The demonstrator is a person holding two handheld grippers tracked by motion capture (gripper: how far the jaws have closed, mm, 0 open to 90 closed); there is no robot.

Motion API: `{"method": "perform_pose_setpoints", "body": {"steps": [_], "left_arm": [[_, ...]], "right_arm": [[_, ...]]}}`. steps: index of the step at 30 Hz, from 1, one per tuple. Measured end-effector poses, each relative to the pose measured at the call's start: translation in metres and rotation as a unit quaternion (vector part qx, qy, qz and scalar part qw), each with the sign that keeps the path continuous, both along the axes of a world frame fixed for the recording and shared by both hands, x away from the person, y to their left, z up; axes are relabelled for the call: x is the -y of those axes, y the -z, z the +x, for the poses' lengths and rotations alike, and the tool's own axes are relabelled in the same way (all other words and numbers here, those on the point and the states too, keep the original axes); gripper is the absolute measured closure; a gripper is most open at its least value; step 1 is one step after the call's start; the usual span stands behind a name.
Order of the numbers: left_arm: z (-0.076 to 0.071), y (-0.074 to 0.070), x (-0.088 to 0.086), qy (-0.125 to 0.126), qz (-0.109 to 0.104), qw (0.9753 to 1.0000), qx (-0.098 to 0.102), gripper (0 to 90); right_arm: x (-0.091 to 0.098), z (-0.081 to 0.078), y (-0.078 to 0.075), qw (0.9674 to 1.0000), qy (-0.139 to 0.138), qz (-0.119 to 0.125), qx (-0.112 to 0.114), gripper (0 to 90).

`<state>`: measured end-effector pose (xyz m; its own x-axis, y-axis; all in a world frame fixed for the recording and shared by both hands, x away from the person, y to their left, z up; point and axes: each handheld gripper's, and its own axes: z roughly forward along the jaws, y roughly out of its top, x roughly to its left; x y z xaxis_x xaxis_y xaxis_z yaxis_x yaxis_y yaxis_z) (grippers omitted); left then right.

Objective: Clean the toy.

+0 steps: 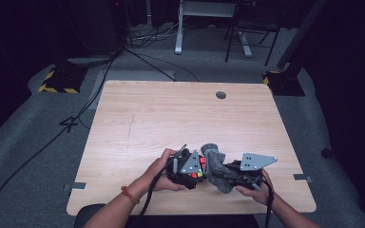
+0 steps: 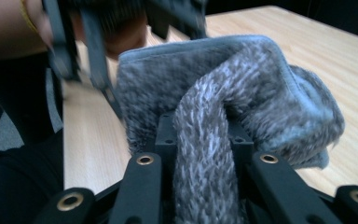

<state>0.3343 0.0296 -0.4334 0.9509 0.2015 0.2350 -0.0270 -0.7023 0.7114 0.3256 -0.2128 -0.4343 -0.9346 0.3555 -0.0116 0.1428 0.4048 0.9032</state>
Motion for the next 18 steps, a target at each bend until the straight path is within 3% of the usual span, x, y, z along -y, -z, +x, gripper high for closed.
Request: {"method": "perform_pose_setpoints", "body": {"steps": [2, 5, 14, 18], "left_arm": [[0.001, -0.001, -0.001, 0.000, -0.007, 1.0000, -0.003, 32.9], [0.003, -0.006, -0.006, -0.005, -0.028, 0.9996, -0.009, 33.1], [0.003, -0.017, -0.017, -0.003, -0.061, 0.9981, -0.010, 33.1], [0.004, -0.018, -0.018, -0.004, -0.066, 0.9978, -0.010, 33.1]], "right_arm": [[-0.003, -0.003, -0.002, 0.9997, 0.007, -0.015, 0.017, 73.7], [-0.002, -0.002, -0.002, 0.9995, 0.017, -0.018, 0.022, 73.7], [-0.003, 0.006, 0.013, 0.9974, 0.027, -0.066, -0.007, 73.7], [0.000, 0.007, 0.012, 0.9979, 0.026, -0.060, -0.009, 73.6]]}}
